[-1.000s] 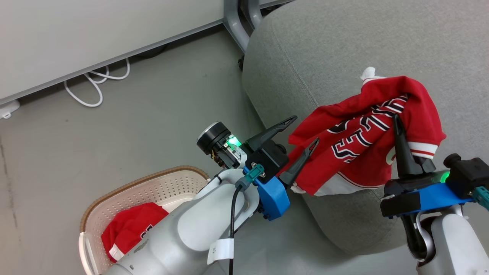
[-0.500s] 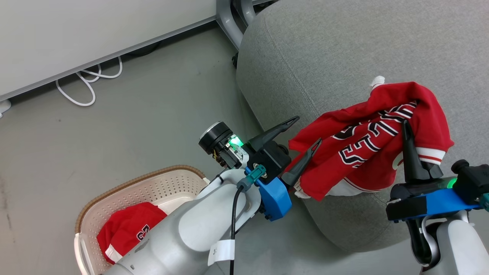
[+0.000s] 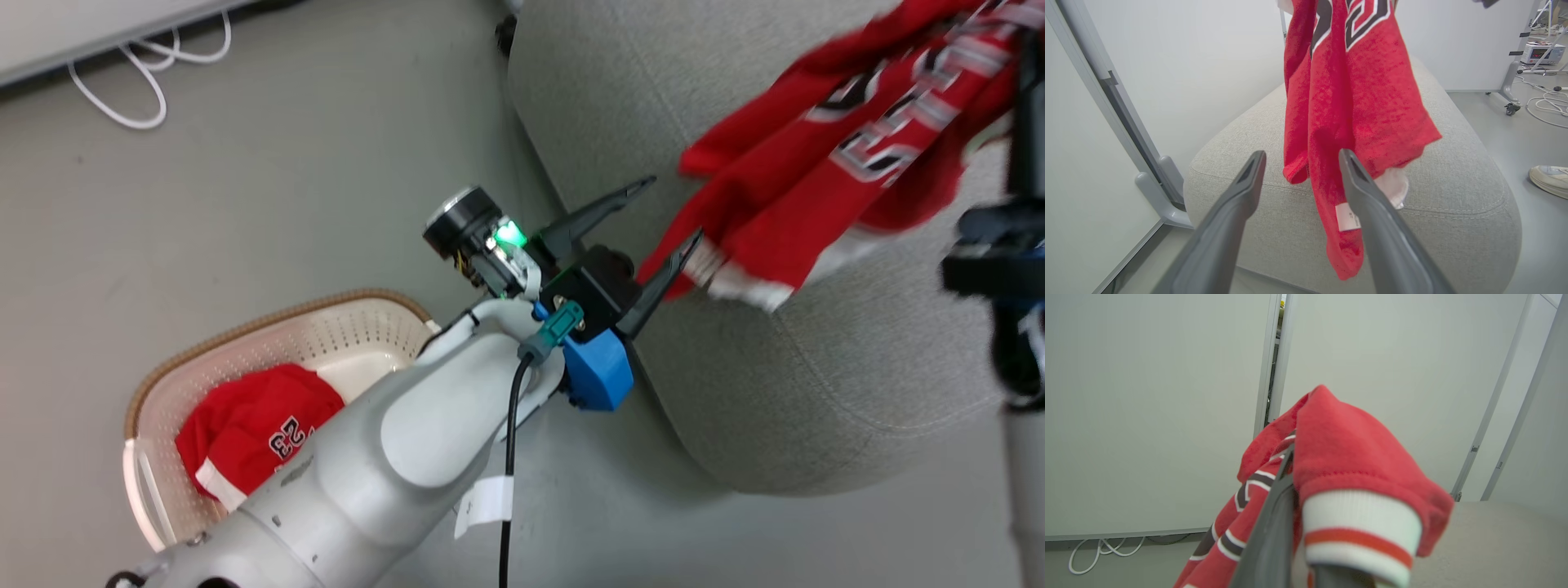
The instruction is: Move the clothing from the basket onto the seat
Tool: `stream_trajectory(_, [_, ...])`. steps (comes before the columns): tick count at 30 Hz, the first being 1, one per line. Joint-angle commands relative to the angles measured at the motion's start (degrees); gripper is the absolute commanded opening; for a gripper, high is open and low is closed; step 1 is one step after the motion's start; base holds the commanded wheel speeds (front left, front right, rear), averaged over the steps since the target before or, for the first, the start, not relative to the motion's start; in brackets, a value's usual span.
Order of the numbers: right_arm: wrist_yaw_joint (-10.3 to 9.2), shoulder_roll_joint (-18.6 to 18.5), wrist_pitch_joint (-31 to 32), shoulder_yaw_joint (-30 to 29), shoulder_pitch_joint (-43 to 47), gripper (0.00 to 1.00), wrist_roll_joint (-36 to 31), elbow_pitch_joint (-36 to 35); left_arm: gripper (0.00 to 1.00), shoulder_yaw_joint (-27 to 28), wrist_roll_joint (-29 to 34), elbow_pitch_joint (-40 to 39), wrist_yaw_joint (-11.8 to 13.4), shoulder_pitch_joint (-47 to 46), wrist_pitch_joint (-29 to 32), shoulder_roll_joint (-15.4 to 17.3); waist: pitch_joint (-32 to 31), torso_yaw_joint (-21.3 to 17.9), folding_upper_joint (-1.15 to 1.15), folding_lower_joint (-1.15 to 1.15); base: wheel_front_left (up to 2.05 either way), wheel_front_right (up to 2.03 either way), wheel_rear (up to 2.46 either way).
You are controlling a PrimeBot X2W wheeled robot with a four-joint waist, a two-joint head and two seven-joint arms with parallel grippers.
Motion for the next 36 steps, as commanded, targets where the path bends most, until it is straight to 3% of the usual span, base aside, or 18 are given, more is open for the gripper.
stream_trajectory(1, [0.03, -1.5, -0.2, -1.4, -3.6, 0.0, 0.0, -1.0, 1.0, 0.4, 0.7, 0.3, 0.0, -2.1, -0.3, 0.3, 4.8, 1.1, 0.0, 0.0, 0.0, 0.0, 0.0])
stream_trajectory(11, [0.02, -12.3, -0.2, -16.0, -21.0, 0.0, 1.1, -3.8, 1.0, 0.3, 4.1, 1.7, 0.1, -10.1, -0.2, 1.6, 17.6, 2.3, 0.0, 0.0, 0.0, 0.0, 0.0])
stream_trajectory(17, [0.02, -19.9, -0.2, -22.8, -25.1, 0.0, 1.7, 0.5, 1.0, -0.2, 5.3, 1.7, 0.3, -12.9, -0.2, 2.0, 22.2, 2.1, 0.0, 0.0, 0.0, 0.0, 0.0])
stream_trajectory(21, [0.02, -22.6, -0.2, -25.7, -25.6, 0.0, 1.5, 5.2, 1.0, -0.7, 5.5, 1.7, 0.0, -13.7, -0.2, 2.1, 23.6, 2.4, 0.0, 0.0, 0.0, 0.0, 0.0])
stream_trajectory(24, [0.02, -23.0, -0.2, -25.7, -24.6, 0.0, 0.9, 8.5, 1.0, -0.9, 5.5, 1.6, 0.0, -13.6, -0.2, 2.1, 24.2, 2.7, 0.0, 0.0, 0.0, 0.0, 0.0])
stream_trajectory(36, [0.02, -16.7, -0.2, -22.1, -20.7, 0.0, -0.5, 20.9, 1.0, -1.5, 5.6, 0.2, 0.5, -14.1, -0.3, 1.7, 25.4, 4.5, 0.0, 0.0, 0.0, 0.0, 0.0])
